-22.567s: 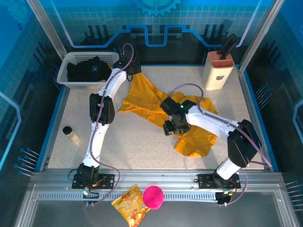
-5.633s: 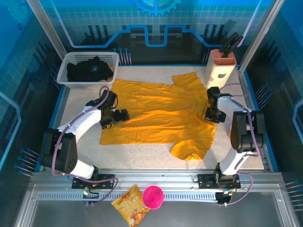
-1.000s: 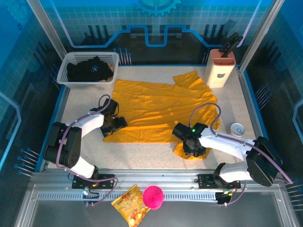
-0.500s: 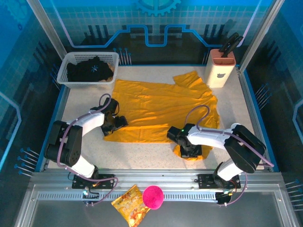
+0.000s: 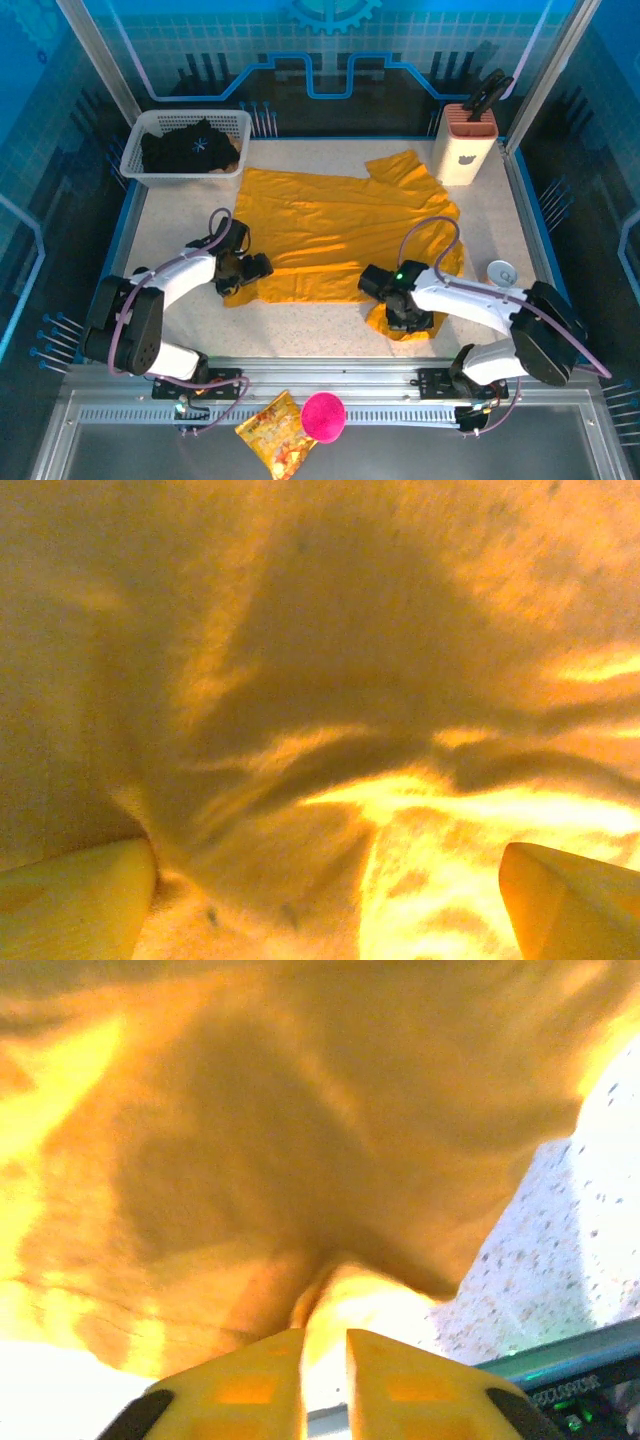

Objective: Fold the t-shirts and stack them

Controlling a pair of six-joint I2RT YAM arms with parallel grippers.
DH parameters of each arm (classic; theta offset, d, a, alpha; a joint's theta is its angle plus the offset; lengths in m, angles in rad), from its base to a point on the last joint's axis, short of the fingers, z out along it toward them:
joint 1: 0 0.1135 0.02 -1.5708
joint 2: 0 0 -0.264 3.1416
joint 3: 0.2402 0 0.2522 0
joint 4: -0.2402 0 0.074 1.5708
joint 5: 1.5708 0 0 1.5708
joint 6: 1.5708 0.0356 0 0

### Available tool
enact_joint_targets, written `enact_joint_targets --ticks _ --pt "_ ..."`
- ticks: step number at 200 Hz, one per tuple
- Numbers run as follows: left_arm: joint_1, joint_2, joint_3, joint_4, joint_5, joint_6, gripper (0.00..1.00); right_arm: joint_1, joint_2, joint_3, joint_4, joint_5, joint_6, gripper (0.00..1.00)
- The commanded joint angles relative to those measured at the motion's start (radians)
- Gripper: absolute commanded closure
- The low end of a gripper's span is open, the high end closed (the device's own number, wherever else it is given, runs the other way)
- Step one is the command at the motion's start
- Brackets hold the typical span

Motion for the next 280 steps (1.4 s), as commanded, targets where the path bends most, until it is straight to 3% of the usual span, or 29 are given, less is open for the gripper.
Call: enact_joint_targets --ticks 1,28,59,85,119,135,172,199,280 --pt "-0.007 -0.026 0.116 -0.148 0.016 0.038 0.07 -0.120 -0.054 0.062 0.005 0.056 -0.116 0.77" --pt "-0.006 0.012 0.325 -0.267 -0.091 0.103 0.03 -0.355 -0.061 0.134 0.120 0.006 -0.317 0.73" --pt "0.010 0.101 0.505 -0.319 -0.179 0.149 0.02 -0.552 0.083 0.236 0.250 -0.063 -0.487 0.73" --pt "0.010 0.248 0.626 -0.296 -0.133 0.163 0.06 -0.634 0.295 0.376 0.335 -0.164 -0.588 0.69" --pt "0.010 0.483 0.763 -0.270 -0.086 0.149 0.21 -0.676 0.555 0.587 0.333 -0.178 -0.620 0.78" --pt "0.010 0.555 0.791 -0.260 -0.098 0.140 0.22 -0.690 0.646 0.662 0.321 -0.177 -0.622 0.84" --pt "0.009 0.649 0.799 -0.247 -0.129 0.126 0.22 -0.753 0.787 0.749 0.280 -0.156 -0.604 0.89" --pt "0.009 0.683 0.778 -0.282 -0.132 0.113 0.22 -0.804 0.792 0.717 0.257 -0.160 -0.589 0.93" --pt "-0.043 0.483 0.389 -0.156 -0.053 0.036 0.22 -0.849 0.704 0.579 0.284 -0.172 -0.603 0.93"
